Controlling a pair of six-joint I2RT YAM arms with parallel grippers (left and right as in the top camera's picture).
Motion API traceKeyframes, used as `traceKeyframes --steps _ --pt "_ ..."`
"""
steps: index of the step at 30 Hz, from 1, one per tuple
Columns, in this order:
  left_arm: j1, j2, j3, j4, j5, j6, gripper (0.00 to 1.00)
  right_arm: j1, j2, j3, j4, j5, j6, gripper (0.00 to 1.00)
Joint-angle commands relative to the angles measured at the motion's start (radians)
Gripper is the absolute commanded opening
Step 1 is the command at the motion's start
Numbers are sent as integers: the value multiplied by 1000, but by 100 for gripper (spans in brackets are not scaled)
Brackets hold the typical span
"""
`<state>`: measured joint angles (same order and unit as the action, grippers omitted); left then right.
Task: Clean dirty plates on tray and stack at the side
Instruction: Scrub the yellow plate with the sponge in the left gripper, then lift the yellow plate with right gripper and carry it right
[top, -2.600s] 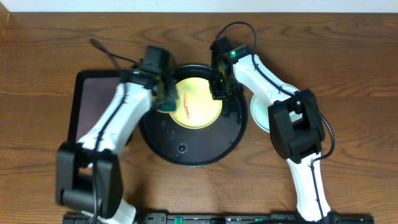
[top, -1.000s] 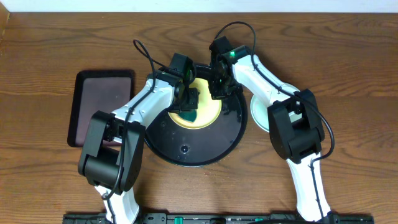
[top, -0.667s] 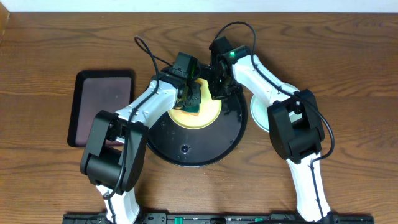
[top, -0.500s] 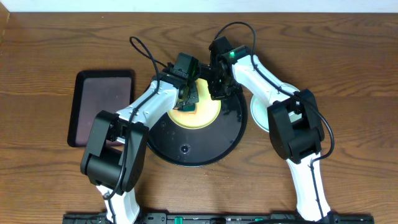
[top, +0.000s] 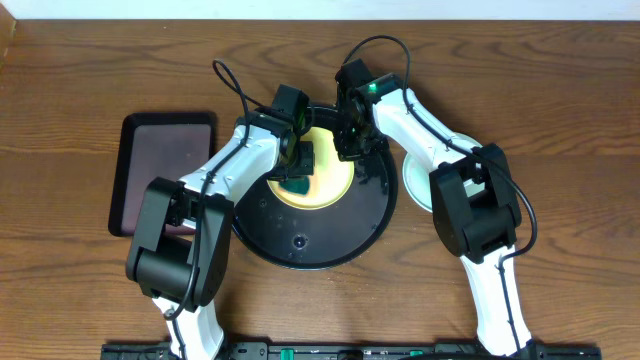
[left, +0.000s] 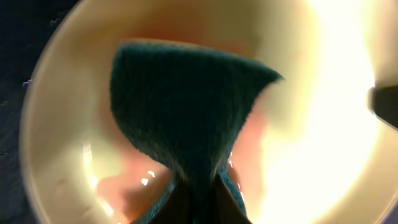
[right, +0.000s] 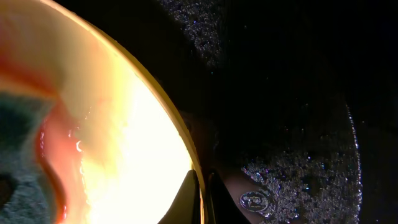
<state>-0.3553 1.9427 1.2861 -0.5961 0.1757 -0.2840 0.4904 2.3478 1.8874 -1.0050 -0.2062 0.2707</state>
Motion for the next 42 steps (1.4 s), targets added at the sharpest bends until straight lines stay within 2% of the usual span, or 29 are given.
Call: traceKeyframes --steps 1,3,8,11,21,25,30,34,42 --pt "-15 24 -25 78 111 54 7 35 14 -26 -8 -7 13 1" --pt "-14 24 -25 127 25 16 7 35 14 -26 -8 -7 14 1" --pt "-10 23 -24 96 -409 -213 7 35 14 -27 -8 -4 14 1" --pt "2 12 -3 11 -488 -234 7 35 14 -27 -8 -4 14 1" --pt "59 -161 137 -325 -472 -217 8 35 14 -26 -18 -12 13 1" --pt "115 -276 155 -374 -404 -159 7 33 -1 -18 -51 -11 1 1" --pt "241 -383 155 -411 -359 -154 7 33 -91 -18 -55 8 -42 1" --pt "336 -387 152 -425 -359 -151 7 56 -193 -18 -54 167 -43 1" --pt "455 -348 108 -425 -275 -127 7 199 -368 -18 -62 697 -43 1"
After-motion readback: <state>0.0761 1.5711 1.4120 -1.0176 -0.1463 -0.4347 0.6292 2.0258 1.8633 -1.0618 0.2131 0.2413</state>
